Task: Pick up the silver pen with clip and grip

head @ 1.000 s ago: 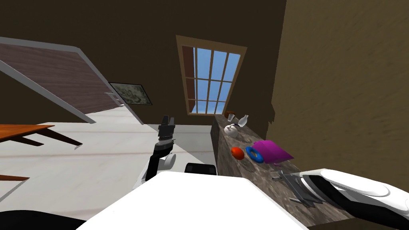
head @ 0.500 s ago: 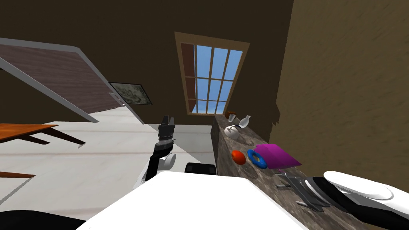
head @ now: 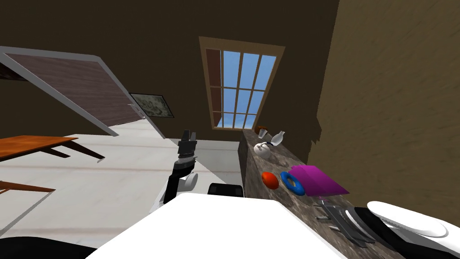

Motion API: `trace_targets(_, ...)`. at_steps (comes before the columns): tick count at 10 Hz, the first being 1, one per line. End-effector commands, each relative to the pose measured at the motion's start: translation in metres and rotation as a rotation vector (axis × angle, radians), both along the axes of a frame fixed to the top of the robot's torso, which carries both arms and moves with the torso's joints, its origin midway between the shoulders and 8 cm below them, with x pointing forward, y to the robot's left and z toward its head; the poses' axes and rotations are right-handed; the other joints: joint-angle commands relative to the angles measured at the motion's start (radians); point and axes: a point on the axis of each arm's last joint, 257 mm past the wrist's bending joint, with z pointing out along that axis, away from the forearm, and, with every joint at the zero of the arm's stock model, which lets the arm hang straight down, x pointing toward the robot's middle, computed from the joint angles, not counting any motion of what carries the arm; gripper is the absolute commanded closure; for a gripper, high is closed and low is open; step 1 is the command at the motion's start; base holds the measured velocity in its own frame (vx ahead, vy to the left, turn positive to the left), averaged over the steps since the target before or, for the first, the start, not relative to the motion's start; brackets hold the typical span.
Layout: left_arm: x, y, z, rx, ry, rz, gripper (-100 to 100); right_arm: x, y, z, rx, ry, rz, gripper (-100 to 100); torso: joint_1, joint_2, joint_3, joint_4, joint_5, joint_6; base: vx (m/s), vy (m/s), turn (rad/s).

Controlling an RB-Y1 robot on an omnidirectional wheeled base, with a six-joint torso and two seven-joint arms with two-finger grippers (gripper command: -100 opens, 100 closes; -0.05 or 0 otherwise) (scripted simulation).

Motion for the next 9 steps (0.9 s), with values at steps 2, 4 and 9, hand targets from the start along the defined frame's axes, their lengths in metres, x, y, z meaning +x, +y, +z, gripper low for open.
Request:
trace_targets(2, 0.000, 0.000, 0.000, 0.000, 0.000, 0.000, 0, -0.001, 0.000, 0.000, 0.000, 0.002, 0.001, 100, 0.000, 0.000, 0.000, 0.000, 0.000, -0.001, 0.000, 0.000, 0.000)
trace_targets(4, 0.000, 0.000, 0.000, 0.000, 0.000, 0.000, 0, -0.001, 0.000, 0.000, 0.000, 0.002, 0.002, 100, 0.000, 0.000, 0.000, 0.000, 0.000, 0.000, 0.000, 0.000, 0.000)
trace_targets(9, 0.000, 0.000, 0.000, 0.000, 0.000, 0.000, 0, 0.014, 0.000, 0.014, -0.002, -0.002, 0.016, 0, 0.001, 0.002, 0.001, 0.001, 0.000, 0.001, -0.013, 0.007, -0.051)
